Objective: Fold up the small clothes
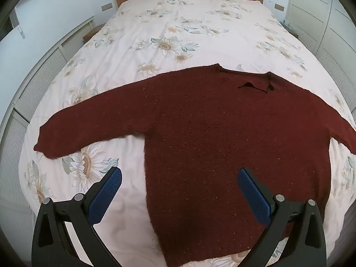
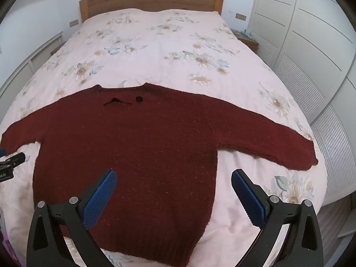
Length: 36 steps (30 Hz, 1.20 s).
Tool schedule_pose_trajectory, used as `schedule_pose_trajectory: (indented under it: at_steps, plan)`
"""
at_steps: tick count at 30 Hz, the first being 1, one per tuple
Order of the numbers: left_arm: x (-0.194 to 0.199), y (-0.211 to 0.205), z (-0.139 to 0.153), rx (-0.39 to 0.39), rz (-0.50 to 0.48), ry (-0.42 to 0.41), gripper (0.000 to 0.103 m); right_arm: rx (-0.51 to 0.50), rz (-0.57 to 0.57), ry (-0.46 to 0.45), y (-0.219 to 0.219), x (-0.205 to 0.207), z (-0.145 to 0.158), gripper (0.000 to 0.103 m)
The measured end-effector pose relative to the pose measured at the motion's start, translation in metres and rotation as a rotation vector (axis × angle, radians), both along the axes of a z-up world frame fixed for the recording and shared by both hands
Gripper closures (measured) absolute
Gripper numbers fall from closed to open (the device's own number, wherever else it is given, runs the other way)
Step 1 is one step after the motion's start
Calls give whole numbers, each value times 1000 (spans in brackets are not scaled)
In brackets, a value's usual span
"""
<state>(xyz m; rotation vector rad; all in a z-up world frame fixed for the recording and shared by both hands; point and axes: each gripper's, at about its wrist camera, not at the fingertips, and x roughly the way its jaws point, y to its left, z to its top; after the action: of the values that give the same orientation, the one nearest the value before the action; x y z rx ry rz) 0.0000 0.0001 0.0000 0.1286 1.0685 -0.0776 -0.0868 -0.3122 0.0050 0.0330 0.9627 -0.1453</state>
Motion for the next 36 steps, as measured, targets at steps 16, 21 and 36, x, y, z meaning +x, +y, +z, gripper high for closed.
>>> schedule_pose_trajectory:
  at_steps: [16, 21, 36]
  plan:
    - [-6, -3, -7, 6, 1, 4, 1, -8, 2, 5, -1, 0, 1, 1]
    - [-2, 4, -8, 4, 4, 8, 1, -11, 2, 10, -1, 0, 1, 1]
    - [-4, 7, -12, 0, 3, 13, 1, -24, -6, 21, -3, 0, 1, 1]
